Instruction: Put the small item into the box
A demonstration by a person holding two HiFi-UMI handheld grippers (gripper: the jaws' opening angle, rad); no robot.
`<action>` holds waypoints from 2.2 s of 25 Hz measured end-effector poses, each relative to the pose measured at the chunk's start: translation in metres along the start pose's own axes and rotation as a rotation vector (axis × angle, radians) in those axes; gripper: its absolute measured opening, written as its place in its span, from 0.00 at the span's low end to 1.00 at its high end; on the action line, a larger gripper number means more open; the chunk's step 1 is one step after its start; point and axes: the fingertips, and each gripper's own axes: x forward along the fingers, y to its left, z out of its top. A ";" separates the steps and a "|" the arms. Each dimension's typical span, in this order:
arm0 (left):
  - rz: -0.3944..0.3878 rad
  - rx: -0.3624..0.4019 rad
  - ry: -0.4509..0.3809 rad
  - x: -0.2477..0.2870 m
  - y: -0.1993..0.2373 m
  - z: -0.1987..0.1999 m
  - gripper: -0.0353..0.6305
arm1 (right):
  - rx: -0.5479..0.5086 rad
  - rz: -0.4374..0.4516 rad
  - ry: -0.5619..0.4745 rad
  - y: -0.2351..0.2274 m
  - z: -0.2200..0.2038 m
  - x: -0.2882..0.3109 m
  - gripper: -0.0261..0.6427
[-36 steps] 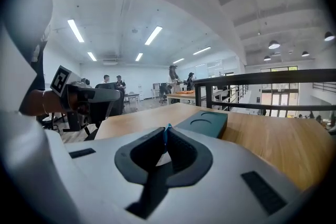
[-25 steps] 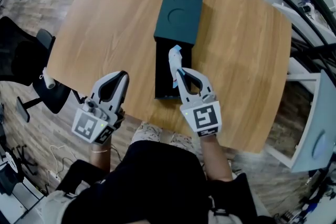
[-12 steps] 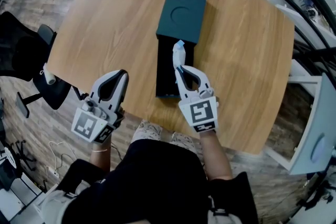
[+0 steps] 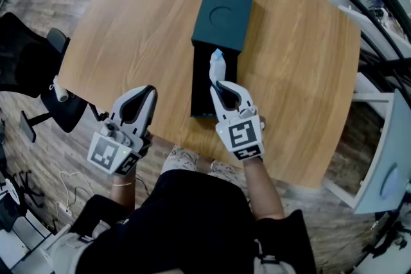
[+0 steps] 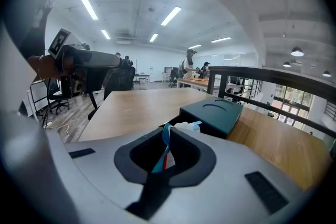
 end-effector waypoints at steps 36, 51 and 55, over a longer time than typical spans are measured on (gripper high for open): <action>0.011 0.028 0.001 -0.010 -0.003 0.010 0.09 | 0.089 -0.016 -0.115 -0.001 0.036 -0.024 0.09; -0.044 0.098 -0.059 -0.008 -0.051 0.052 0.09 | 0.124 -0.058 -0.322 -0.019 0.101 -0.110 0.08; -0.049 0.116 -0.069 -0.008 -0.059 0.061 0.09 | 0.116 -0.066 -0.358 -0.020 0.113 -0.126 0.08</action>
